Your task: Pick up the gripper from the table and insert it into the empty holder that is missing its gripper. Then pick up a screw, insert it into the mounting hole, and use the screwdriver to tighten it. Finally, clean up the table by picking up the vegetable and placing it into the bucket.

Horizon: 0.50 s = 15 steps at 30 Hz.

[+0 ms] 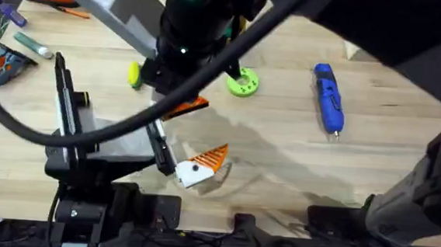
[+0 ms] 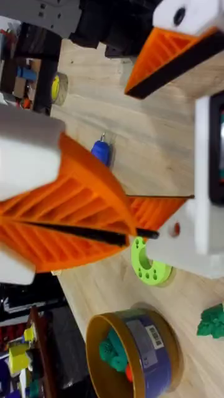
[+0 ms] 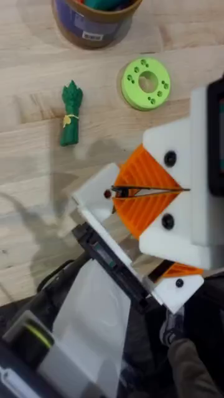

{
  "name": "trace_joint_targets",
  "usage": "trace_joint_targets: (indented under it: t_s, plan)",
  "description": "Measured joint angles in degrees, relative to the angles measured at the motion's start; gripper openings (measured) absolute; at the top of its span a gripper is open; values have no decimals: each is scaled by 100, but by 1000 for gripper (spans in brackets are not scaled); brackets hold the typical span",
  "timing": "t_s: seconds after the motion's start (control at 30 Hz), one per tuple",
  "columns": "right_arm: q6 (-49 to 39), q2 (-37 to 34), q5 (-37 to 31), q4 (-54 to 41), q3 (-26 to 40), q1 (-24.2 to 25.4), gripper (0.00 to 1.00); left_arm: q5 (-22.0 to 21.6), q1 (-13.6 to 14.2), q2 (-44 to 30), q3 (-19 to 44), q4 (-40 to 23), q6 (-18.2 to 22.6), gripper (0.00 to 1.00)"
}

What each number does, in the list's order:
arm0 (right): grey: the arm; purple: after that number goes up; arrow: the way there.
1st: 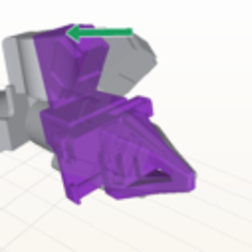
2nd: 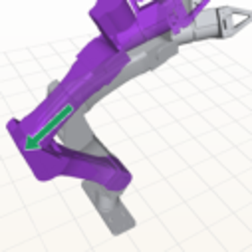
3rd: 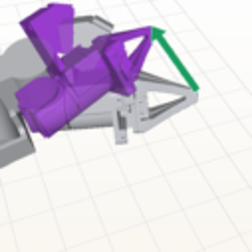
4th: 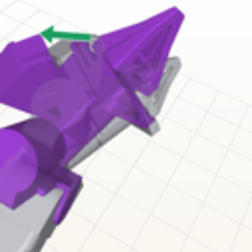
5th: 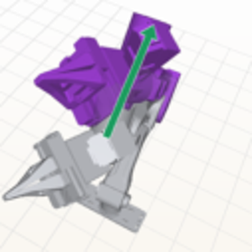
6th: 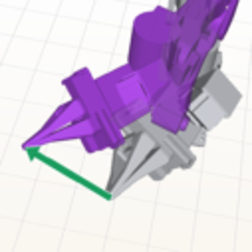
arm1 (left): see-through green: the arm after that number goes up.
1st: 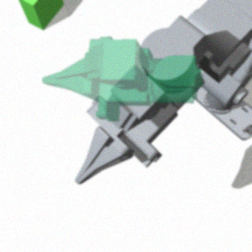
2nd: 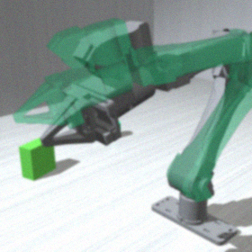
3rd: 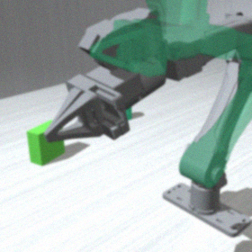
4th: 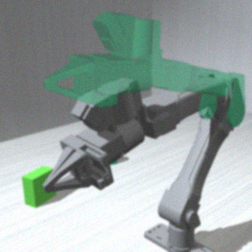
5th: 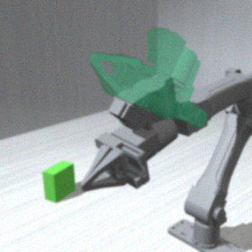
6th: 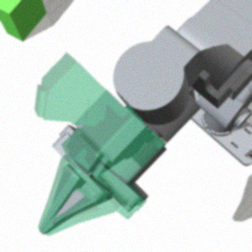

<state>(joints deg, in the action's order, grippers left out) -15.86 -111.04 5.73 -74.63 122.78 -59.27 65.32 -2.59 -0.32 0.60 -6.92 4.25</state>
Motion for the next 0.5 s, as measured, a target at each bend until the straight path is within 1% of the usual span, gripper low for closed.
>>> trace_joint_targets:
  t_s: [0.5]
  plan:
    - [44, 0, 249, 9, -31, 5, 6, 0, 0, 1, 0, 0, 0, 986]
